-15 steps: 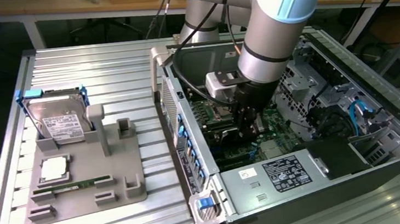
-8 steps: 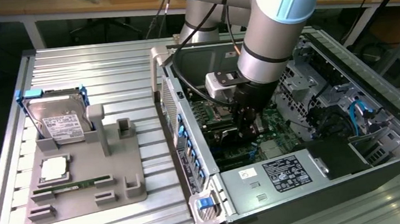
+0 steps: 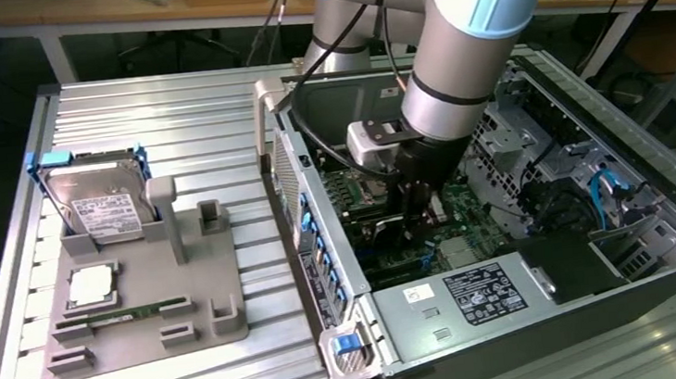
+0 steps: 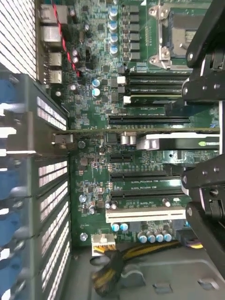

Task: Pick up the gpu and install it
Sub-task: 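Insert the gpu into the slot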

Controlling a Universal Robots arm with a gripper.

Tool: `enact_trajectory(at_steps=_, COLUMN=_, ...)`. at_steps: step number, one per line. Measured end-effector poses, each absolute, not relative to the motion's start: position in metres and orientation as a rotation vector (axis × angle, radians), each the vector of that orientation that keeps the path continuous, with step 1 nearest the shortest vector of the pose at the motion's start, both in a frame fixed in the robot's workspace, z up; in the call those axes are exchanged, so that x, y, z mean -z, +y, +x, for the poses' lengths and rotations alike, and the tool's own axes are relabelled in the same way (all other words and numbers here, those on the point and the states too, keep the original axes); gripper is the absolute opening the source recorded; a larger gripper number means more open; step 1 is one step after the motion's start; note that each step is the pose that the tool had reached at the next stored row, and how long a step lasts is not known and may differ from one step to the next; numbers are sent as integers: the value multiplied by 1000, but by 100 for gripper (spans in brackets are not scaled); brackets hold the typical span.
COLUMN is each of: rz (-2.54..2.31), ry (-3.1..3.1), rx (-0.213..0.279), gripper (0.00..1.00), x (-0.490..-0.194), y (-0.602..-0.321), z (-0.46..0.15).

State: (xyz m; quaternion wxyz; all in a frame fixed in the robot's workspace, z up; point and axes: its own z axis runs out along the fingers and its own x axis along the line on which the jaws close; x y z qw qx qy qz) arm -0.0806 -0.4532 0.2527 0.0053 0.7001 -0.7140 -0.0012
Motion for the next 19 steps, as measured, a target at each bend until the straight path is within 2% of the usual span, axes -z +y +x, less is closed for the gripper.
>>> enact_trajectory(at_steps=5, rz=2192, ry=-2235, rx=4, gripper=53, x=-280, y=-453, z=-81)
enact_trajectory(at_steps=7, rz=2184, ry=-2227, rx=-15, gripper=51, x=-280, y=-452, z=-80)
enact_trajectory(at_steps=10, rz=2183, ry=-2227, rx=-15, gripper=32, x=-281, y=-452, z=-81)
enact_trajectory(at_steps=11, rz=2183, ry=-2227, rx=-15, gripper=32, x=-281, y=-452, z=-81)
enact_trajectory(at_steps=14, rz=2183, ry=-2227, rx=-15, gripper=14, x=-281, y=-452, z=-81)
enact_trajectory(at_steps=16, rz=2183, ry=-2227, rx=-16, gripper=11, x=-281, y=-452, z=-81)
enact_trajectory(at_steps=19, rz=2183, ry=-2226, rx=-16, gripper=11, x=-278, y=-452, z=-81)
